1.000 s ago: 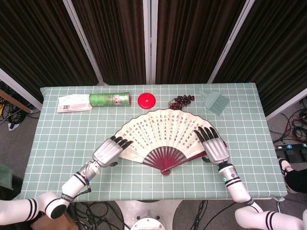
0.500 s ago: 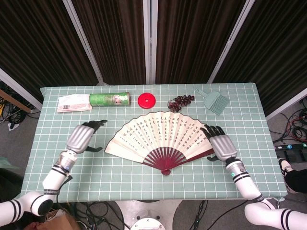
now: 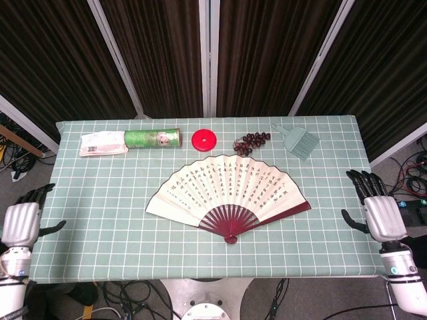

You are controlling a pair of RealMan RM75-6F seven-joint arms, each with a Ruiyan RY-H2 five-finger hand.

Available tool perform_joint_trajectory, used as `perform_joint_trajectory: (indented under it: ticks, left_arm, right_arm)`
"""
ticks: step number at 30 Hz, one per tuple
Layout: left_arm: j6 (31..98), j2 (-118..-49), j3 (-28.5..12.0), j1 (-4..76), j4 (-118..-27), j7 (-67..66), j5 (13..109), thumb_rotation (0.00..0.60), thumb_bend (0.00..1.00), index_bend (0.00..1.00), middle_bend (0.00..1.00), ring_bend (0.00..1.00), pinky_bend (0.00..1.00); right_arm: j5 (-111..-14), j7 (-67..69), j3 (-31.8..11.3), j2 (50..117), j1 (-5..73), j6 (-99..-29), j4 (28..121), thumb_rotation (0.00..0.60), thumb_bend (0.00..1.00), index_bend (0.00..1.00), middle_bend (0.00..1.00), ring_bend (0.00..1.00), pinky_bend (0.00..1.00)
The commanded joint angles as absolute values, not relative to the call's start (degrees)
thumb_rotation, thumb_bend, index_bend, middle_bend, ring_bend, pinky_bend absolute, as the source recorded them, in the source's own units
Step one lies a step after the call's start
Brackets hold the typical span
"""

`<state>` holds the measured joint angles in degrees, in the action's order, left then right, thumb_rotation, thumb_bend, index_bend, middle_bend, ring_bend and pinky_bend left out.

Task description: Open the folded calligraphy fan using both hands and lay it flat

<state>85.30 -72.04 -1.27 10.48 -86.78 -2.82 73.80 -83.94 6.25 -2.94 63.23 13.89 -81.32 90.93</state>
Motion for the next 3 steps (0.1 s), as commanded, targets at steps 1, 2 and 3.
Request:
perform_joint_trajectory:
  ticks: [1, 2, 3]
  left_arm:
    - [88.9, -70.5, 0.8, 7.1, -90.3, -5.6, 74.9, 0.6, 0.0, 0.19, 0.25, 0.23, 0.31]
    - [89.6, -70.5, 0.9, 6.6, -90.8, -6.2, 75.3, 0.6, 0.0, 0.19, 0.25, 0.23, 0.31]
    - [90.3, -70.6, 0.9, 6.1, -91.2, -6.9, 75.7, 0.6, 0.0, 0.19, 0.25, 0.23, 0.31]
  right_arm:
    - [-85.5, 7.4, -1.3, 62.0, 10.6, -84.8, 92.2, 0.6, 0.24, 0.0, 0.08, 0.0, 0.0]
    - [-85.7, 7.4, -1.1, 61.8, 10.1, -85.2, 92.6, 0.6, 0.24, 0.0, 0.08, 0.0, 0.0]
    - [-85.9, 7.3, -1.0, 61.7, 9.7, -85.6, 92.9, 0.6, 0.24, 0.0, 0.08, 0.0, 0.0]
